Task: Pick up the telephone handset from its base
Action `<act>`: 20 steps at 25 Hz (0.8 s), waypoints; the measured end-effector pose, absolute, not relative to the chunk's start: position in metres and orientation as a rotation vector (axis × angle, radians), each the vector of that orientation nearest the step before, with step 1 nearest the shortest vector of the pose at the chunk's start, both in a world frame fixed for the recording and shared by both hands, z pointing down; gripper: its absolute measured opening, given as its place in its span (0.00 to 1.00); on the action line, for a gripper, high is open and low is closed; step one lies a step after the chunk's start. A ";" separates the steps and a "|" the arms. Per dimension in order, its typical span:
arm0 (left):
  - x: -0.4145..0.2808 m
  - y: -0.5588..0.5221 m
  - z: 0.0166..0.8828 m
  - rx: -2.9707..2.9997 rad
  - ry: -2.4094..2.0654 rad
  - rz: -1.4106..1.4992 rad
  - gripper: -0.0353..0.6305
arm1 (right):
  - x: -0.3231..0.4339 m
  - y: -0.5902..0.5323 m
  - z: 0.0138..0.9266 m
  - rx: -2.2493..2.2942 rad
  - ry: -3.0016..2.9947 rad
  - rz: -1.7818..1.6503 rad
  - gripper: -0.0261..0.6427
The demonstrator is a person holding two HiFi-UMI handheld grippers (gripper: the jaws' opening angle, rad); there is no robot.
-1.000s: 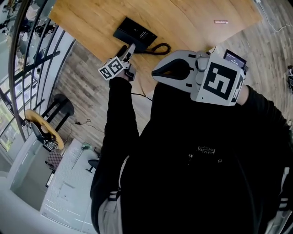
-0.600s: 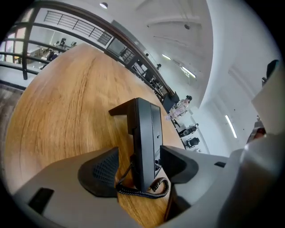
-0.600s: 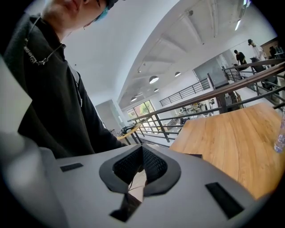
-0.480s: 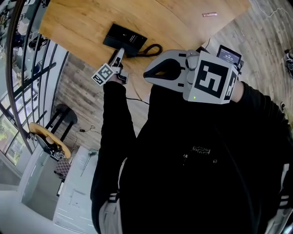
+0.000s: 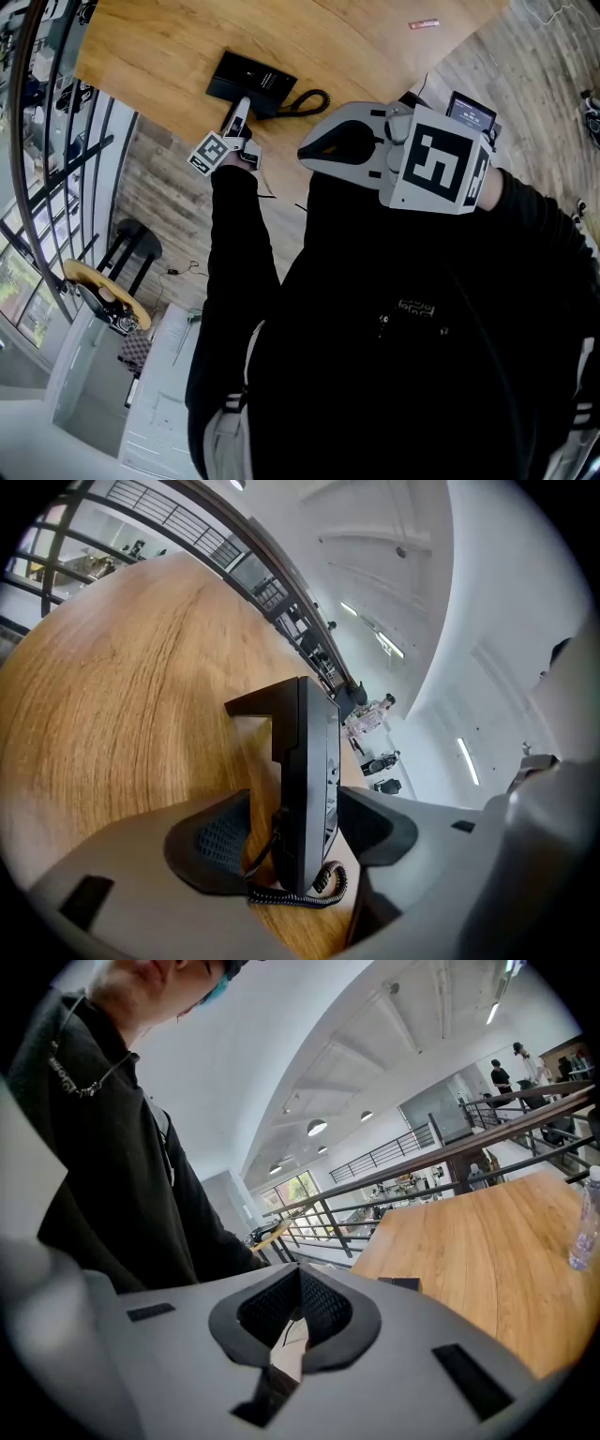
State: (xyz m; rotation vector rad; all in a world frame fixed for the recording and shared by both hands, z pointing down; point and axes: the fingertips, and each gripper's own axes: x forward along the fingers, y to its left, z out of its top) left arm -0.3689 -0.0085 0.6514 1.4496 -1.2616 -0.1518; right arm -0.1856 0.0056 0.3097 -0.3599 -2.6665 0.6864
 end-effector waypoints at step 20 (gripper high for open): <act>-0.361 -0.016 0.645 1.505 -1.216 -0.205 0.23 | -0.187 0.007 0.312 -0.331 -2.647 0.720 0.07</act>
